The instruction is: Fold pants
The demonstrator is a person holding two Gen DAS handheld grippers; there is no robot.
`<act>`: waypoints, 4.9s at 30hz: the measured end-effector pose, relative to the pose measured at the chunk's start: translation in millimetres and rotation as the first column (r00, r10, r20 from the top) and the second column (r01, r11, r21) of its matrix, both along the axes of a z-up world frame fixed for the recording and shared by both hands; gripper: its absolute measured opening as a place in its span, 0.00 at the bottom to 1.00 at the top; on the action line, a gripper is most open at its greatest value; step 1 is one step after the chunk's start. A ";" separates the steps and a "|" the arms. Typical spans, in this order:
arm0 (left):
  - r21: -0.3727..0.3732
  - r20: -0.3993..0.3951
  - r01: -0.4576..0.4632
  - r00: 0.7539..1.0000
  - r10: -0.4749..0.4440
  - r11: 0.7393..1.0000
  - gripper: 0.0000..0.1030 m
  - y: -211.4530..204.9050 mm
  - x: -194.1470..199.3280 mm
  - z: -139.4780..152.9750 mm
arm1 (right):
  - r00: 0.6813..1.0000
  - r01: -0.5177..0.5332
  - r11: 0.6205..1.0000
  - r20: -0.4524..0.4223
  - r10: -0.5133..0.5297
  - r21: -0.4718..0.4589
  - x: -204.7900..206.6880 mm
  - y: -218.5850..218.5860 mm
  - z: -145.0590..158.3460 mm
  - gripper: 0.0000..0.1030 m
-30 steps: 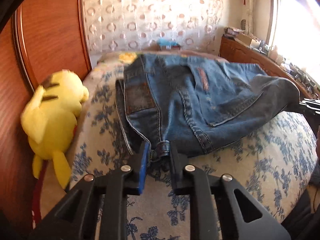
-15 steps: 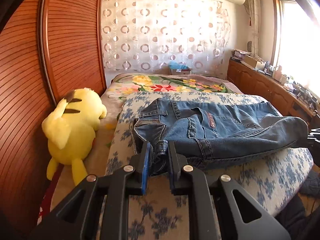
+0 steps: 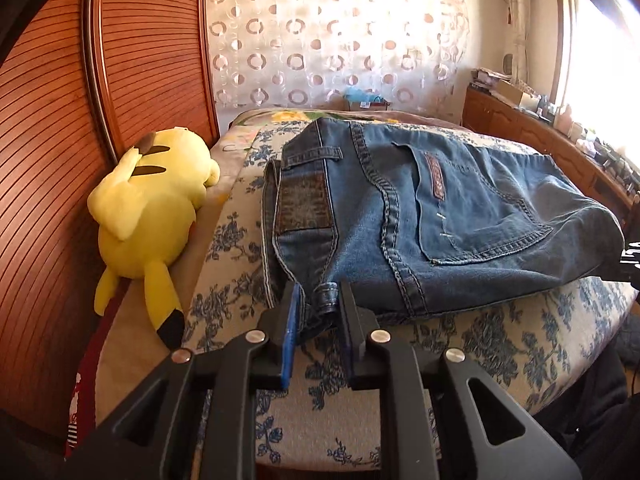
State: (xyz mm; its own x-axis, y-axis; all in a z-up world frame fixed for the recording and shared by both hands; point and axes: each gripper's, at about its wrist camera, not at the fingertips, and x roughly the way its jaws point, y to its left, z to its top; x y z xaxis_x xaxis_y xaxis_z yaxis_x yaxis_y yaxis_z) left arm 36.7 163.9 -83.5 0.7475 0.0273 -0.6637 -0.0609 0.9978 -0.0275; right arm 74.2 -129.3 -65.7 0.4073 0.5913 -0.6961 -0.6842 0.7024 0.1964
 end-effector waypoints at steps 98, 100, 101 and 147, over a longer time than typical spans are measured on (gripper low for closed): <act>0.027 0.005 0.040 0.999 -0.040 0.999 0.66 12.5 144.3 49.0 | 0.963 0.262 0.965 0.066 -0.259 -0.027 84.4 -54.7 -32.9 0.52; 0.001 0.023 0.064 0.998 -0.064 0.998 0.66 4.0 139.8 51.8 | 0.964 0.261 0.965 0.067 -0.259 -0.028 83.7 -54.4 -33.2 0.52; -0.009 0.025 0.083 0.996 -0.083 0.997 0.66 -1.6 138.4 53.2 | 0.964 0.261 0.965 0.067 -0.259 -0.029 83.7 -54.5 -33.2 0.52; 0.060 0.073 0.150 0.985 -0.155 0.987 0.66 -118.9 104.5 10.1 | 0.828 0.555 0.831 0.111 -0.550 -0.024 70.8 -194.4 -5.4 0.52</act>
